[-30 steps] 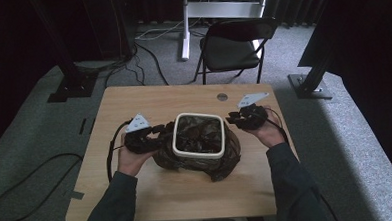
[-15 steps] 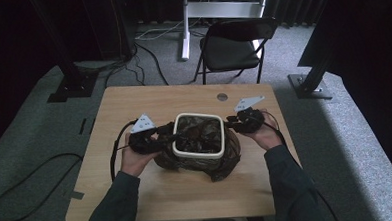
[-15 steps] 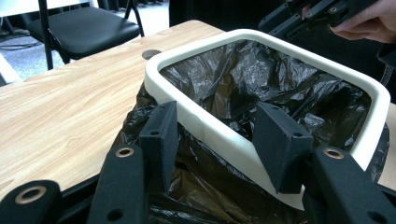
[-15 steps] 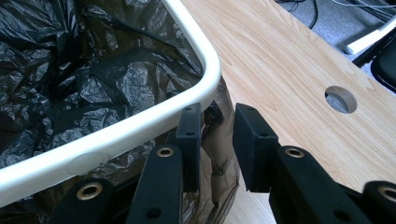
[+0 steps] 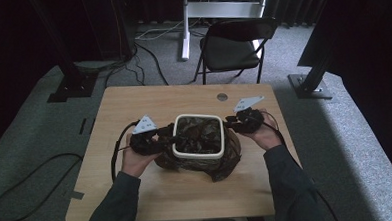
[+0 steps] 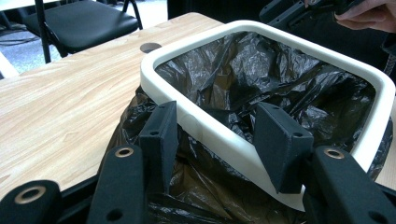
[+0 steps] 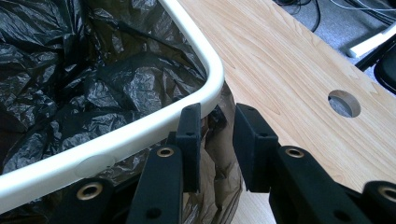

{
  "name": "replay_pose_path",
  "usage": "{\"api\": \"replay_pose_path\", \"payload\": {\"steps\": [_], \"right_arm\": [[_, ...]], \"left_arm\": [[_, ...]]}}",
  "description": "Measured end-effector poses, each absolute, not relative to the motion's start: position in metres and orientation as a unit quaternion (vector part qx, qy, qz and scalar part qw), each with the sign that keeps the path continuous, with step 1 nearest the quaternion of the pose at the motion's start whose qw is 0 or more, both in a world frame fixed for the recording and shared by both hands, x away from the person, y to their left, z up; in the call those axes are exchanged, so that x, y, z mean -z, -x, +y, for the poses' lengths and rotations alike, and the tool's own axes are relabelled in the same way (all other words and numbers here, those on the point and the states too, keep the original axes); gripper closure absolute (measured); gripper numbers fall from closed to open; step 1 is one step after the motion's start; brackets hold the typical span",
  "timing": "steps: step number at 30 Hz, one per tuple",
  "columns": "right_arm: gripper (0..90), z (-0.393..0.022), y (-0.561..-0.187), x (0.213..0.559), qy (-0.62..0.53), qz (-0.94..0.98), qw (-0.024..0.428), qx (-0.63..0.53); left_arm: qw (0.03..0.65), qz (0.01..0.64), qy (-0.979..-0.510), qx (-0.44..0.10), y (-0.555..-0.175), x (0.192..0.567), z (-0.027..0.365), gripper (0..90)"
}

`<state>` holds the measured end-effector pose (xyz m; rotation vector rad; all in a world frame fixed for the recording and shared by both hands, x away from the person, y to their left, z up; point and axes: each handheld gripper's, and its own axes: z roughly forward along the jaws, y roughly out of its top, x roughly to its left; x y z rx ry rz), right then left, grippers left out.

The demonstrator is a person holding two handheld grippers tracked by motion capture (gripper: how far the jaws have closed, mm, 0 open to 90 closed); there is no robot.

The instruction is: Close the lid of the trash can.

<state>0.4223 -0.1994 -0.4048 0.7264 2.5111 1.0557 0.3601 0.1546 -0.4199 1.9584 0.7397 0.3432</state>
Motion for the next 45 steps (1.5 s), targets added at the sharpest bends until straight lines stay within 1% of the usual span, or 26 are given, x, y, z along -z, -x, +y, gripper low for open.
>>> {"api": "replay_pose_path", "payload": {"steps": [6,12,21,27,29,45], "right_arm": [[70.3,-0.200,-0.422,0.405,-0.255,0.880,0.163,-0.367],[65.2,-0.206,-0.421,0.402,-0.262,0.874,0.174,-0.370],[58.0,-0.219,-0.419,0.409,-0.278,0.868,0.181,-0.369],[57.1,-0.223,-0.417,0.411,-0.281,0.867,0.182,-0.370],[55.2,-0.226,-0.416,0.411,-0.283,0.865,0.183,-0.371],[52.9,-0.234,-0.409,0.419,-0.288,0.864,0.182,-0.372]], "left_arm": [[0.487,0.305,-0.806,-0.143,-0.360,0.420,0.156,50.3],[0.501,0.310,-0.794,-0.154,-0.358,0.413,0.166,50.3],[0.499,0.322,-0.788,-0.161,-0.358,0.412,0.180,50.3],[0.499,0.327,-0.785,-0.164,-0.358,0.412,0.185,50.3],[0.497,0.328,-0.786,-0.164,-0.358,0.412,0.186,50.3],[0.491,0.345,-0.782,-0.169,-0.358,0.416,0.202,49.7]]}}
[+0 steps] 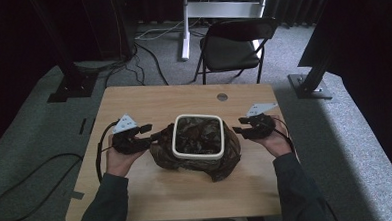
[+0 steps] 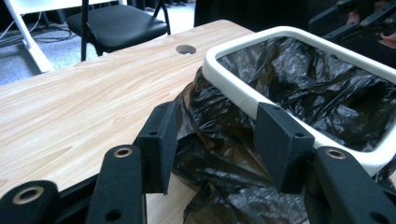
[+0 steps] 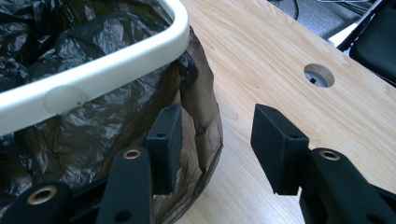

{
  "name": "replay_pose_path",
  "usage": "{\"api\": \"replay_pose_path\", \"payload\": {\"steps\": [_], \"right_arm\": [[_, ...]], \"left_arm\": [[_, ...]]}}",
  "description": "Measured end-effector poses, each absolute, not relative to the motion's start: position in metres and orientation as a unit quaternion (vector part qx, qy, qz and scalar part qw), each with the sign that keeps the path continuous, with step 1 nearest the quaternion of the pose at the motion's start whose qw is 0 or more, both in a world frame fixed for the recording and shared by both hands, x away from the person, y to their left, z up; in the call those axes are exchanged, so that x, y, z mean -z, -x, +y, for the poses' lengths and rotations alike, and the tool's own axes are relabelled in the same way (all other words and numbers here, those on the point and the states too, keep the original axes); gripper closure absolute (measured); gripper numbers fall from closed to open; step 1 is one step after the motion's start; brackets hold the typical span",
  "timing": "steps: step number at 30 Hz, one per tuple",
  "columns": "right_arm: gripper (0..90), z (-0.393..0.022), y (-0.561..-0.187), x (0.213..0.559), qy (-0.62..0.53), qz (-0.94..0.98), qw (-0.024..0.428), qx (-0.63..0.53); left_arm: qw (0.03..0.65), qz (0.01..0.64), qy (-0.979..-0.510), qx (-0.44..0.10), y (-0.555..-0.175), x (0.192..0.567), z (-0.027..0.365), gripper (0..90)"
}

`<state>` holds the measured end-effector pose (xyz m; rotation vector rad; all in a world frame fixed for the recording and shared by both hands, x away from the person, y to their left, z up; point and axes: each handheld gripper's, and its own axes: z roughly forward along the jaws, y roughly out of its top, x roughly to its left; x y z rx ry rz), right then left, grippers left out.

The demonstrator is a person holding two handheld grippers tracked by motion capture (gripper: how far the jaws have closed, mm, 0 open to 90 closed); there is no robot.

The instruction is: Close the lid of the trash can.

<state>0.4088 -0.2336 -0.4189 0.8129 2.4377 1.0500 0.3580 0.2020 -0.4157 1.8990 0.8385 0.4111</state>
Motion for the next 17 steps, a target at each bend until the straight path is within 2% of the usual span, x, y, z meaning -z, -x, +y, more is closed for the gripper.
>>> {"api": "replay_pose_path", "payload": {"steps": [17], "right_arm": [[51.3,-0.247,-0.403,0.431,-0.302,0.860,0.181,-0.370]], "left_arm": [[0.480,0.365,-0.778,-0.175,-0.360,0.421,0.215,49.7]]}}
